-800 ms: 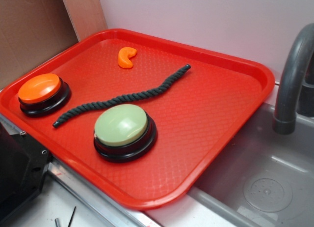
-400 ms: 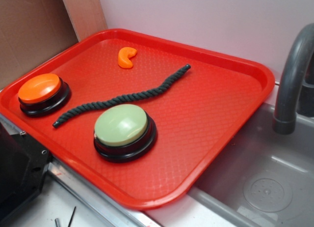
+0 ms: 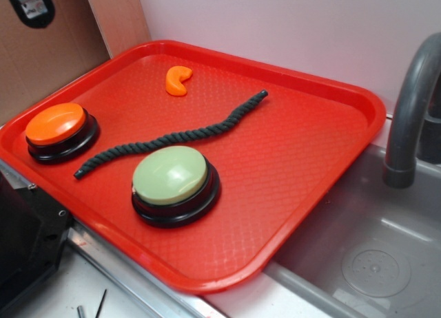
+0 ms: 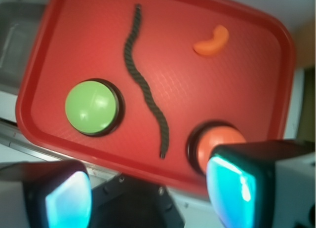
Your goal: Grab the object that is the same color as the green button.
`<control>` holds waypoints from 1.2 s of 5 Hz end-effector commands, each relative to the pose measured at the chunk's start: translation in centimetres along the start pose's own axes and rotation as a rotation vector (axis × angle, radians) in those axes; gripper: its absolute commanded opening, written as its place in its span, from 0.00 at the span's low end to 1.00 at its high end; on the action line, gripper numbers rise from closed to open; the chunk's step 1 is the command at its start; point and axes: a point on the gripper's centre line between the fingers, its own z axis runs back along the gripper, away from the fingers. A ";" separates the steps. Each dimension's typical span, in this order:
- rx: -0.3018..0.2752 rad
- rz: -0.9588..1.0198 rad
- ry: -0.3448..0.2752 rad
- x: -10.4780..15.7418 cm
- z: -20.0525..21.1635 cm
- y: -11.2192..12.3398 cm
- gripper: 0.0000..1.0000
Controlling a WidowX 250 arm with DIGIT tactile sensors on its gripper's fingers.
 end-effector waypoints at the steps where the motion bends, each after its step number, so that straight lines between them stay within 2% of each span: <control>1: 0.001 -0.365 -0.037 1.9 -4.8 0.1 1.00; 2: 0.049 -0.379 0.029 1.8 -7.6 -0.4 1.00; 3: 0.071 -0.326 0.094 2.1 -10.9 -0.2 1.00; 4: 0.087 -0.290 0.086 2.2 -13.5 0.4 1.00; 5: 0.081 -0.267 0.127 0.7 -15.6 0.5 1.00; 6: 0.042 -0.277 0.131 -0.1 -17.1 0.5 1.00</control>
